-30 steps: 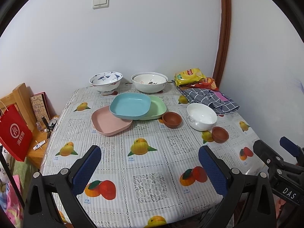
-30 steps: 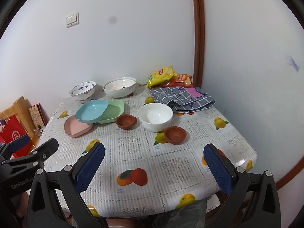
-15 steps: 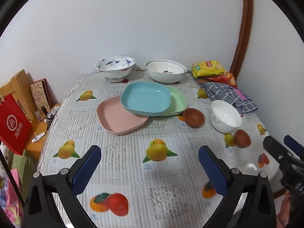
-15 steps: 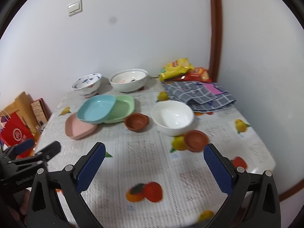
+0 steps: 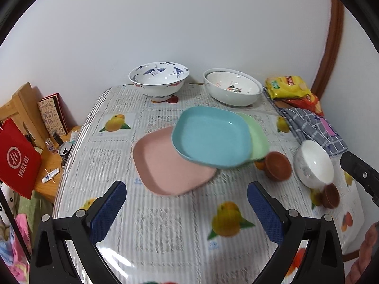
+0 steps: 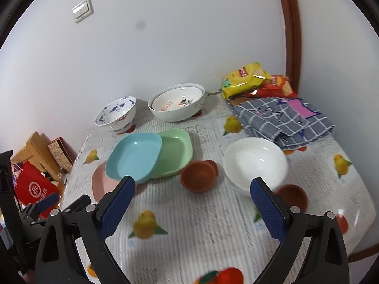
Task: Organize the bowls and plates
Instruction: 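Move both tools to the blue plate rim and close both grippers on it, then lift the blue plate with both grippers and carry it over the pink plate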
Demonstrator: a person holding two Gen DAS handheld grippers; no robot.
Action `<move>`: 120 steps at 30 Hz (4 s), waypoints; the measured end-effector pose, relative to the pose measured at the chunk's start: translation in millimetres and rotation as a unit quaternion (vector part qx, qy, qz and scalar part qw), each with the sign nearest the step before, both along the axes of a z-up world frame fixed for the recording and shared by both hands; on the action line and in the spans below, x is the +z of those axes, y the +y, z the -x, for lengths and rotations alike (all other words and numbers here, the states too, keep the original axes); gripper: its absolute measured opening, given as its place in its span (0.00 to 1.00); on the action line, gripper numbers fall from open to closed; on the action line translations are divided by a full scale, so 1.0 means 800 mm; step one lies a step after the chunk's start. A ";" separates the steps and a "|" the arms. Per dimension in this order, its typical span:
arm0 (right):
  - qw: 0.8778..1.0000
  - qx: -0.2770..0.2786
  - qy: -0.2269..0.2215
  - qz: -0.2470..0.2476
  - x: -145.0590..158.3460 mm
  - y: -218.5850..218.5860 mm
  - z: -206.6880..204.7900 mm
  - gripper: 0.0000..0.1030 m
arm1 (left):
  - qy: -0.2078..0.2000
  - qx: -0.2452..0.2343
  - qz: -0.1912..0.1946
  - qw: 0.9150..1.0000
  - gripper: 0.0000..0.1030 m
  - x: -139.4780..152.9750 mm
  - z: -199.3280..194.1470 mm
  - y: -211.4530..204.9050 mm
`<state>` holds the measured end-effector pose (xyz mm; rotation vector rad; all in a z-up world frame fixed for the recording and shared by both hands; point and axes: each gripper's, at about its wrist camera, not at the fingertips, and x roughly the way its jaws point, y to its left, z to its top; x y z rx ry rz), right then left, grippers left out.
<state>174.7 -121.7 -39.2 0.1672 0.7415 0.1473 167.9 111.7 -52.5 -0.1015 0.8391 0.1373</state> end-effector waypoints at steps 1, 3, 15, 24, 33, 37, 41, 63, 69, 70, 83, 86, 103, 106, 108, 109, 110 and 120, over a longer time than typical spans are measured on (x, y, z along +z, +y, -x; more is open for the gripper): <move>1.000 0.002 0.002 -0.002 -0.001 0.004 -0.007 0.93 | 0.002 0.002 -0.001 1.000 0.99 -0.001 -0.008 0.003; 1.000 0.007 0.007 -0.001 -0.003 0.013 -0.023 0.90 | 0.005 0.006 -0.003 1.000 0.97 -0.004 -0.024 0.008; 0.999 0.018 0.048 -0.010 -0.048 0.049 -0.114 0.67 | 0.034 0.007 0.003 0.999 0.91 -0.032 -0.116 0.032; 0.997 0.033 0.072 -0.003 -0.083 0.076 -0.156 0.61 | 0.046 0.002 0.002 0.999 0.89 -0.060 -0.157 0.039; 0.995 0.038 0.087 -0.007 -0.105 0.097 -0.184 0.53 | 0.048 0.003 0.008 0.999 0.78 -0.077 -0.190 0.047; 0.994 0.033 0.099 -0.014 -0.114 0.097 -0.192 0.50 | 0.050 0.004 0.022 0.998 0.71 -0.084 -0.197 0.050; 0.994 0.040 0.103 -0.015 -0.120 0.101 -0.199 0.47 | 0.057 -0.009 0.020 0.998 0.65 -0.092 -0.203 0.045; 0.994 0.058 0.097 -0.007 -0.135 0.117 -0.204 0.36 | 0.062 -0.008 0.070 0.996 0.26 -0.110 -0.205 0.048; 0.995 0.057 0.087 -0.004 -0.136 0.119 -0.201 0.10 | 0.057 -0.011 0.077 0.995 0.13 -0.104 -0.199 0.049; 0.995 0.057 0.084 -0.006 -0.135 0.118 -0.200 0.09 | 0.057 -0.011 0.077 0.995 0.12 -0.103 -0.198 0.049; 0.996 0.052 0.059 -0.036 -0.100 0.100 -0.173 0.07 | 0.035 -0.009 0.066 0.997 0.08 -0.063 -0.154 0.035; 0.996 0.053 0.053 -0.040 -0.086 0.096 -0.157 0.07 | 0.027 -0.009 0.064 0.998 0.08 -0.046 -0.137 0.031; 0.997 0.040 0.009 -0.061 -0.010 0.061 -0.040 0.07 | -0.015 -0.017 0.055 0.998 0.08 0.031 -0.028 -0.001; 0.997 0.042 0.005 -0.059 -0.003 0.060 -0.029 0.07 | -0.019 -0.016 0.057 0.998 0.08 0.038 -0.016 -0.002; 0.997 0.042 0.002 -0.060 0.002 0.058 -0.022 0.07 | -0.021 -0.015 0.059 0.998 0.08 0.043 -0.011 -0.003; 0.997 0.042 0.001 -0.060 0.004 0.058 -0.019 0.07 | -0.023 -0.015 0.058 0.998 0.08 0.047 -0.008 -0.003; 0.997 0.042 0.000 -0.061 0.006 0.058 -0.015 0.07 | -0.025 -0.015 0.057 0.998 0.08 0.049 -0.006 -0.004; 0.997 0.042 -0.009 -0.063 0.024 0.056 -0.001 0.07 | -0.032 -0.013 0.051 0.998 0.08 0.068 0.005 -0.007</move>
